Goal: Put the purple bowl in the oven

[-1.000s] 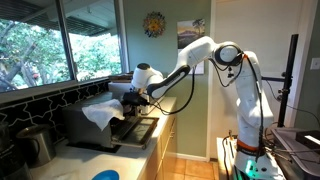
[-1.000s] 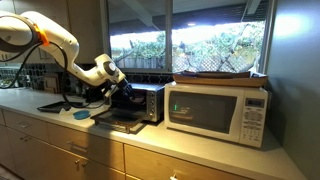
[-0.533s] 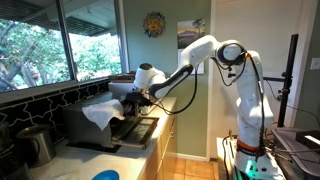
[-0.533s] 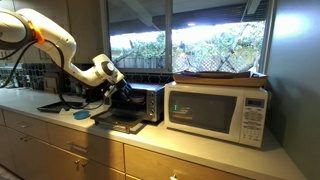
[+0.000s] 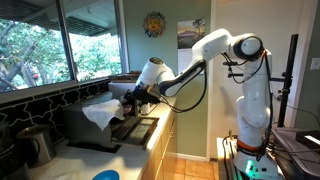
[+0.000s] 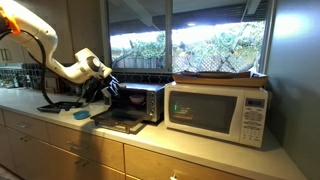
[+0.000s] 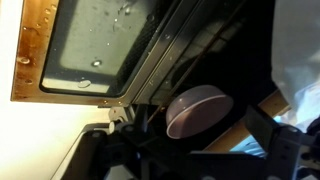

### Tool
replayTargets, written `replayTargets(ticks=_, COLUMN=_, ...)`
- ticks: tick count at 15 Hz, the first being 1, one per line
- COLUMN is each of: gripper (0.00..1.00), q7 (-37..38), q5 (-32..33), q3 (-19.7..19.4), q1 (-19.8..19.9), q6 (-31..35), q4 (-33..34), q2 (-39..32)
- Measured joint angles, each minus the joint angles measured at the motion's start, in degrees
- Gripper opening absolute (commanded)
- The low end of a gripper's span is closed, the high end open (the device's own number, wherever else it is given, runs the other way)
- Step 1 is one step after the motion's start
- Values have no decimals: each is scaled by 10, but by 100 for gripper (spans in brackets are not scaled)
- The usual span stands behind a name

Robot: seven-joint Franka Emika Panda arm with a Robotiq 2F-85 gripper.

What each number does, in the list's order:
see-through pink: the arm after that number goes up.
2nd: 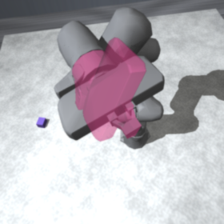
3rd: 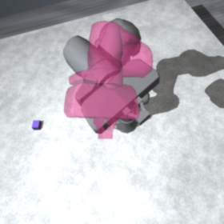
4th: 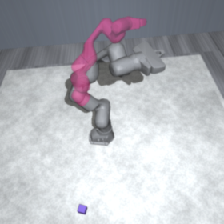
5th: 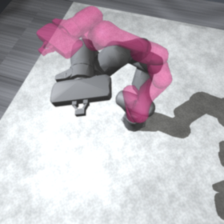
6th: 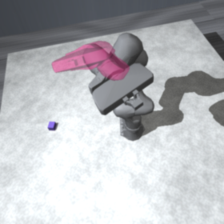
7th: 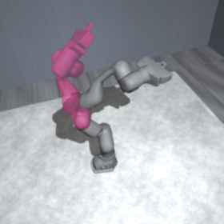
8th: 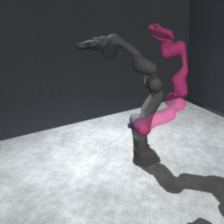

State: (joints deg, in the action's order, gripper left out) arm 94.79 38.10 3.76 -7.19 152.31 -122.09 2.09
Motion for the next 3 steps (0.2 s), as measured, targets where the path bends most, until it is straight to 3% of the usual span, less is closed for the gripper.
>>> replayTargets(ticks=3, gripper=100, q7=2, q5=57, q3=6, q1=0, q6=61, q4=-65, q2=65)
